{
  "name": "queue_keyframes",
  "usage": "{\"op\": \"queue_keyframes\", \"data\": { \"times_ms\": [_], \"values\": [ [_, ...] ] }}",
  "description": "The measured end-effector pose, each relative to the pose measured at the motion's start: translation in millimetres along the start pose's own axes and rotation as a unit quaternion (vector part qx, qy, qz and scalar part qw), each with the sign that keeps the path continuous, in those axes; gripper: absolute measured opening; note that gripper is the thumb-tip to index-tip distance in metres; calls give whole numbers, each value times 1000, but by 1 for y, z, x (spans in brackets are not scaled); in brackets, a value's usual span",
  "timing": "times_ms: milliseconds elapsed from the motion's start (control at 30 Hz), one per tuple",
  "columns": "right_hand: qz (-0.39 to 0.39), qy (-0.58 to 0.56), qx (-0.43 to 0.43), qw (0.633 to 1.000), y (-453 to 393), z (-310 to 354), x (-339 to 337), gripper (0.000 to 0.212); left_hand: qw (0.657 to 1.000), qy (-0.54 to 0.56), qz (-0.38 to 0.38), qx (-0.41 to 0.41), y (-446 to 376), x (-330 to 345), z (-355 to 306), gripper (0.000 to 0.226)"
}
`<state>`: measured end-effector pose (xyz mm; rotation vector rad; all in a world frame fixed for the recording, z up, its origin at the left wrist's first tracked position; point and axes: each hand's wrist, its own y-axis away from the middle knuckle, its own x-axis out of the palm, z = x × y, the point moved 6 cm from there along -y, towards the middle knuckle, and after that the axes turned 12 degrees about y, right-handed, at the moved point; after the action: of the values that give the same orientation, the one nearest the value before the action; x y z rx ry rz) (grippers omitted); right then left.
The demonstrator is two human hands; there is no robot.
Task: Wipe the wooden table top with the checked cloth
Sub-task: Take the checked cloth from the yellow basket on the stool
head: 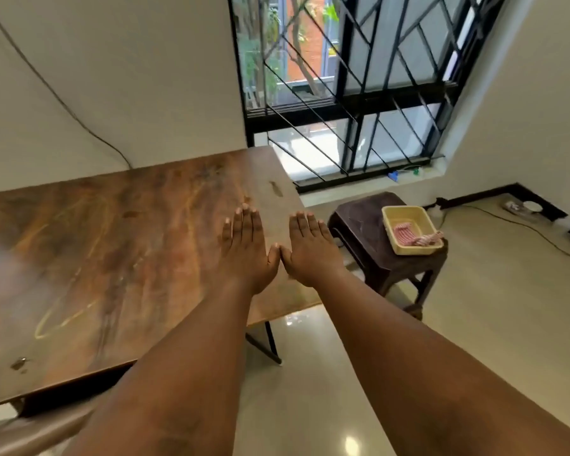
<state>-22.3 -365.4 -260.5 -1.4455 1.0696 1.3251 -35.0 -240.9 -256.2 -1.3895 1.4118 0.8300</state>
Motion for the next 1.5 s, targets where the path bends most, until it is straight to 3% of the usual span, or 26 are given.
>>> {"op": "queue_keyframes", "data": {
  "times_ms": [300,567,933,1200,1500],
  "values": [
    [56,-14,57,997,68,-154,49,70,993,21,108,28,-1,99,-139,75],
    [88,-32,108,990,72,-235,77,69,980,5,181,82,-38,153,-203,74],
    [154,-8,131,979,-2,-325,111,67,960,-21,227,165,-160,217,-240,73],
    [202,-3,134,970,-51,-365,139,62,944,-49,279,170,-212,257,-250,72],
    [248,-3,77,966,-99,-394,192,58,933,-87,309,161,-253,294,-256,72]
  ]
}}
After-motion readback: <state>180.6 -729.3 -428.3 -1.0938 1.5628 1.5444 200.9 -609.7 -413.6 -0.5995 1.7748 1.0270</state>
